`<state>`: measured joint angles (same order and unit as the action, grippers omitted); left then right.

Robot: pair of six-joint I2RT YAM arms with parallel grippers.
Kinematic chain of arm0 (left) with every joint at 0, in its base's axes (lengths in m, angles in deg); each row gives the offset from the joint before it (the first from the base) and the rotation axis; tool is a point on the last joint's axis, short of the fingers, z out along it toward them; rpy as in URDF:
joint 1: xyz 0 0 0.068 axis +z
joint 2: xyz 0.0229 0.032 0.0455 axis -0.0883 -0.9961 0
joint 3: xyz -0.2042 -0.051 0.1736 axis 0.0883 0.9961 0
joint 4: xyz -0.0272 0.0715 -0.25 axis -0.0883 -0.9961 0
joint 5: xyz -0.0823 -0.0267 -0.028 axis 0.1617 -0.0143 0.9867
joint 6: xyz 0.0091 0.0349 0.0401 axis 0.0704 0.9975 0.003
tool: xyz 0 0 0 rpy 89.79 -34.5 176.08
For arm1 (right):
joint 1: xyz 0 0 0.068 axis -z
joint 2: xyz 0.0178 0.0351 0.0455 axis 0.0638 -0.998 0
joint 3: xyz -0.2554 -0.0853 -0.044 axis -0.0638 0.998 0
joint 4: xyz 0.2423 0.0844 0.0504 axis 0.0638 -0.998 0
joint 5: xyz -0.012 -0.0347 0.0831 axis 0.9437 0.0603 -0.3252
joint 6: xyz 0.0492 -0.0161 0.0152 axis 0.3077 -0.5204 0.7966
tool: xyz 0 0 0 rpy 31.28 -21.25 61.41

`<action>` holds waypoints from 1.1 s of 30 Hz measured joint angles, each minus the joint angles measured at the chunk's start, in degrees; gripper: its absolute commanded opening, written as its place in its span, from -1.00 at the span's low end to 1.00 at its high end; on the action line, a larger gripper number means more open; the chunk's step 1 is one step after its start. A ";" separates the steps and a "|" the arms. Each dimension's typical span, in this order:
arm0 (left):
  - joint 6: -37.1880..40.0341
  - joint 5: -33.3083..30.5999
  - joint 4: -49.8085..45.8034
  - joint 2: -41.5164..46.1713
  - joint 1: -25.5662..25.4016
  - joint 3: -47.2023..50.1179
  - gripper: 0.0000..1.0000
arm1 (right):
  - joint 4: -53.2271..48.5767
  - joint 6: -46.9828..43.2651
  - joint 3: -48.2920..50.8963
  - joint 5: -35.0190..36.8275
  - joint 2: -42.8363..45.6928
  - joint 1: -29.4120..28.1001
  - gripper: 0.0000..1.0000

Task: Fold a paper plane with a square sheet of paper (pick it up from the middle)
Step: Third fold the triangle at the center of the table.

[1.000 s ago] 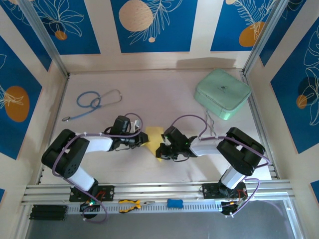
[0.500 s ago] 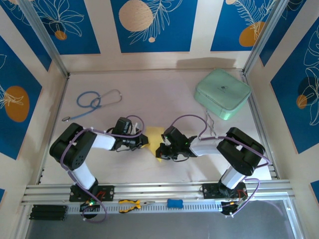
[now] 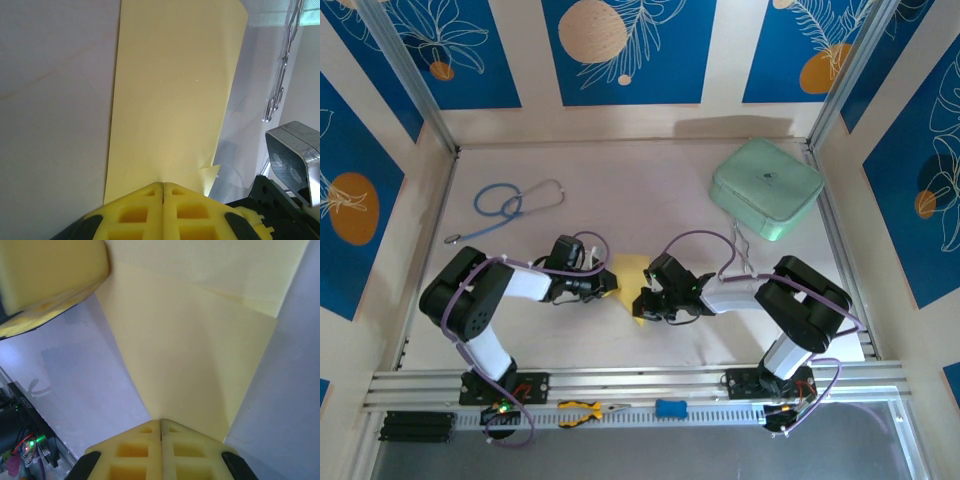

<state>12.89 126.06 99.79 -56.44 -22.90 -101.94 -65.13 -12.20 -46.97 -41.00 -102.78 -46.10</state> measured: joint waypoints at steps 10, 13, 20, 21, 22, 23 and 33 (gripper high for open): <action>1.16 0.81 -1.16 0.00 1.46 -0.31 -0.86 | 0.24 0.22 0.57 0.00 0.42 -0.02 -0.99; 2.99 -1.33 -5.16 1.36 2.54 -1.40 -0.86 | 0.66 0.39 0.76 -0.04 0.42 -0.02 -0.99; 4.68 -5.38 -11.30 6.67 3.96 -1.53 -0.84 | 0.66 0.35 0.76 -0.04 0.42 -0.07 -0.99; 4.81 -5.68 -12.02 8.13 3.96 -1.53 -0.83 | 0.66 0.35 0.76 -0.04 0.42 -0.07 -0.99; 4.98 -5.84 -12.57 9.79 3.96 -1.53 -0.82 | 0.63 0.33 0.74 -0.04 0.42 -0.07 -0.99; 4.98 -5.90 -12.83 11.02 3.96 -1.53 -0.82 | 0.61 0.33 0.72 -0.04 0.42 -0.07 -0.99; 4.37 -3.50 -11.13 14.23 1.60 -1.25 -0.80 | -0.46 0.13 -0.02 0.00 0.28 -0.22 -0.99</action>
<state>17.26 122.56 88.66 -42.21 -21.30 -103.19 -65.59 -12.07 -46.99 -41.00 -102.49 -46.32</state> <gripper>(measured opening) 0.099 0.063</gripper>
